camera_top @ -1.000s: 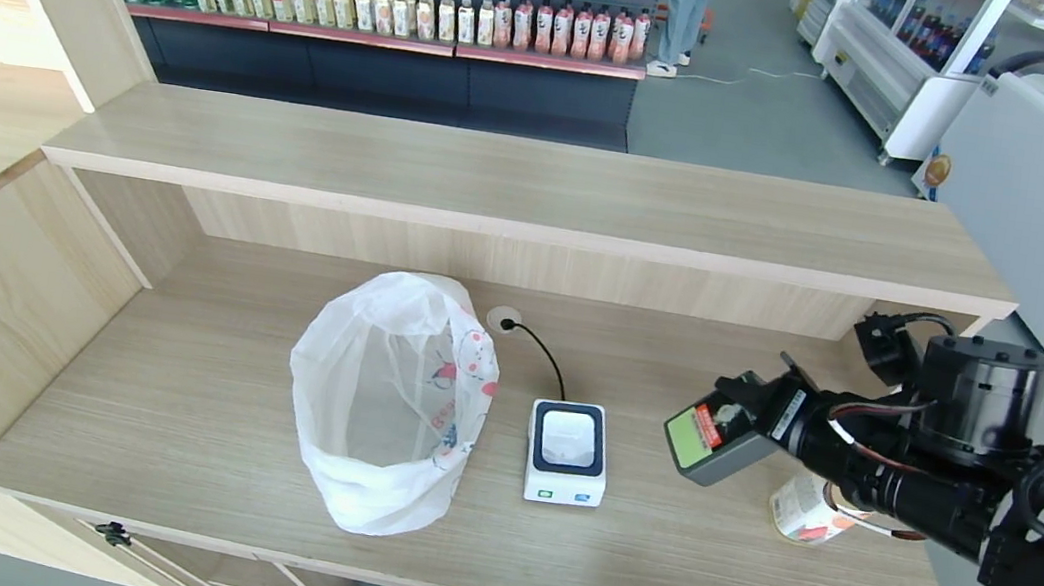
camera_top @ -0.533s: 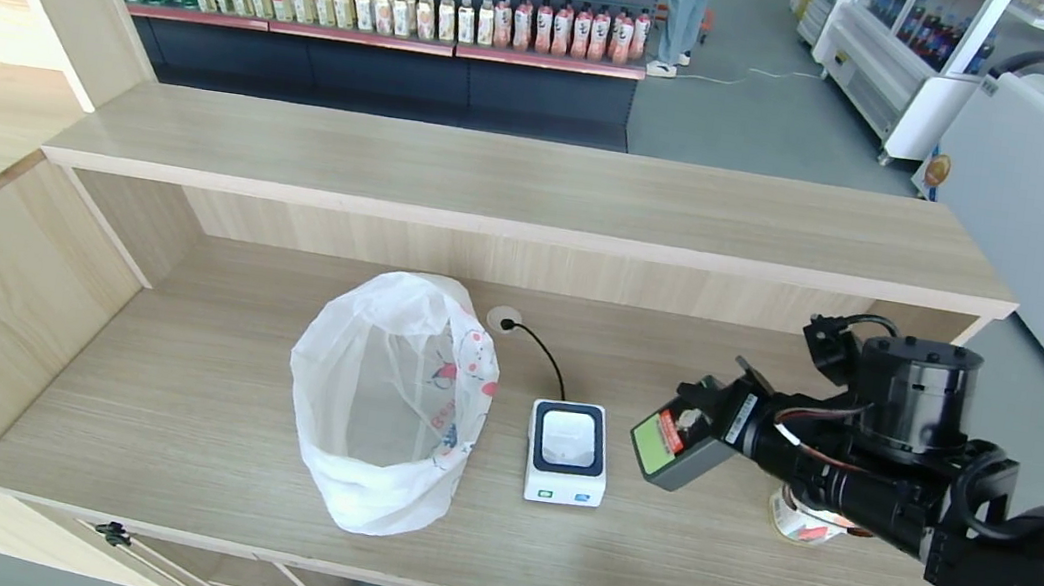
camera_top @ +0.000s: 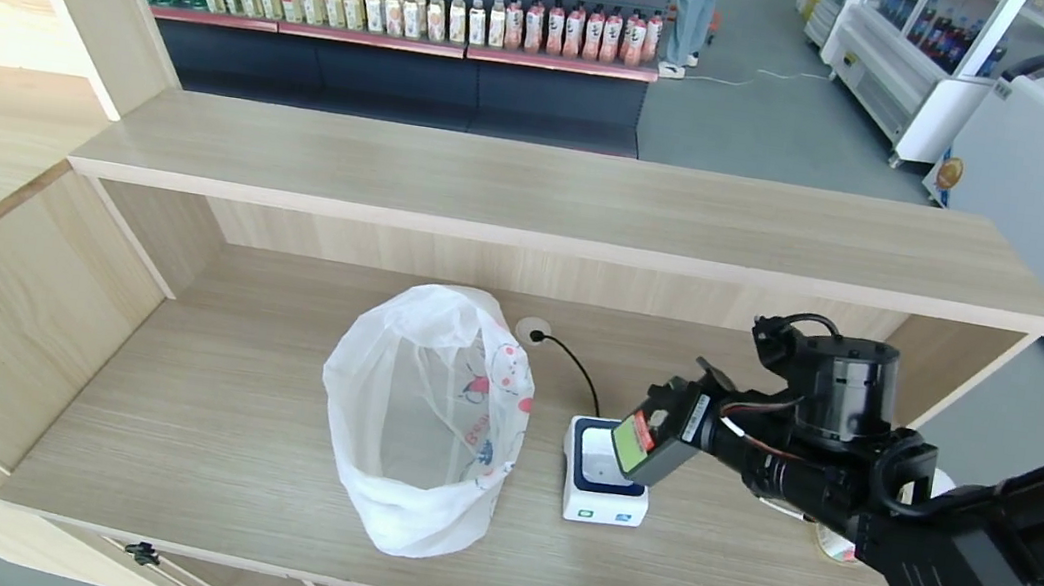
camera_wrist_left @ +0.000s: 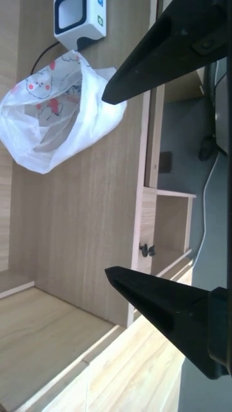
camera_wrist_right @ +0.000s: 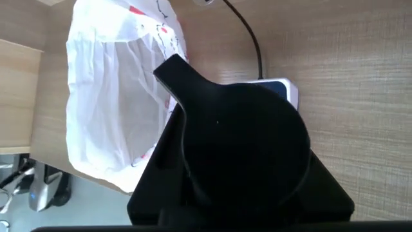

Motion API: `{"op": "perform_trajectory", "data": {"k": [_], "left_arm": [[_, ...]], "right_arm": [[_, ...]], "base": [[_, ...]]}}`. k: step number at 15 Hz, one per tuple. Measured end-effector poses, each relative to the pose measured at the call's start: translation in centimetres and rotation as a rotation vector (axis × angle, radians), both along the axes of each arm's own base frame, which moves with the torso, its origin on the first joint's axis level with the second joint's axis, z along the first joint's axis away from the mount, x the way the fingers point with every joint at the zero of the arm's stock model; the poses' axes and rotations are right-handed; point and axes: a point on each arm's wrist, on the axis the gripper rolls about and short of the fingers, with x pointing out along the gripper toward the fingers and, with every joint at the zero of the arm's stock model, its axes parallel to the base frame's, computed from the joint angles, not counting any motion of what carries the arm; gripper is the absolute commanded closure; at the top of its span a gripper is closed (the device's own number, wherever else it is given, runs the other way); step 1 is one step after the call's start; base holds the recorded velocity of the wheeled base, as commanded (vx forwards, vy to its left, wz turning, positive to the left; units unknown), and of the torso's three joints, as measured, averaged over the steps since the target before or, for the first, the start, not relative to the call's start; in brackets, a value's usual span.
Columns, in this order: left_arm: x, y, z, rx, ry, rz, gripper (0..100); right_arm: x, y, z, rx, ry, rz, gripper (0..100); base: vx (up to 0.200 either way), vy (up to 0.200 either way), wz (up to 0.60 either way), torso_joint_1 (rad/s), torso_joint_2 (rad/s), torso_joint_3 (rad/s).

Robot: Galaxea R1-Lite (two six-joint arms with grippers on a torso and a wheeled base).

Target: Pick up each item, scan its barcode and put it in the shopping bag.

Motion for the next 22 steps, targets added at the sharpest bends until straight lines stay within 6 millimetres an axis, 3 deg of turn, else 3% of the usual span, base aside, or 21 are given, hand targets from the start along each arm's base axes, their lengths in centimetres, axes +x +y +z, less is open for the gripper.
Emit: {"op": "perform_trajectory", "data": {"k": [6,12,17,22], "left_arm": [[0.0,0.0,0.0,-0.001,0.0,0.001,0],[0.0,0.0,0.0,0.0,0.0,0.0,0],[0.0,0.0,0.0,0.0,0.0,0.0,0],[0.0,0.0,0.0,0.002,0.0,0.0,0]], "right_arm": [[3.1,1.7,-3.1,-0.084,-0.025,-0.035,100],[5.6,4.3,-4.9,-0.091,-0.045,0.005,100],[6.1,5.1,-5.9,-0.108,-0.044,0.023,100],[5.9,4.9,-5.6,-0.115,-0.041,0.017,100]], "base": [[0.0,0.0,0.0,0.0,0.0,0.0],[0.0,0.0,0.0,0.0,0.0,0.0],[0.0,0.0,0.0,0.0,0.0,0.0],[0.0,0.0,0.0,0.0,0.0,0.0]]}}
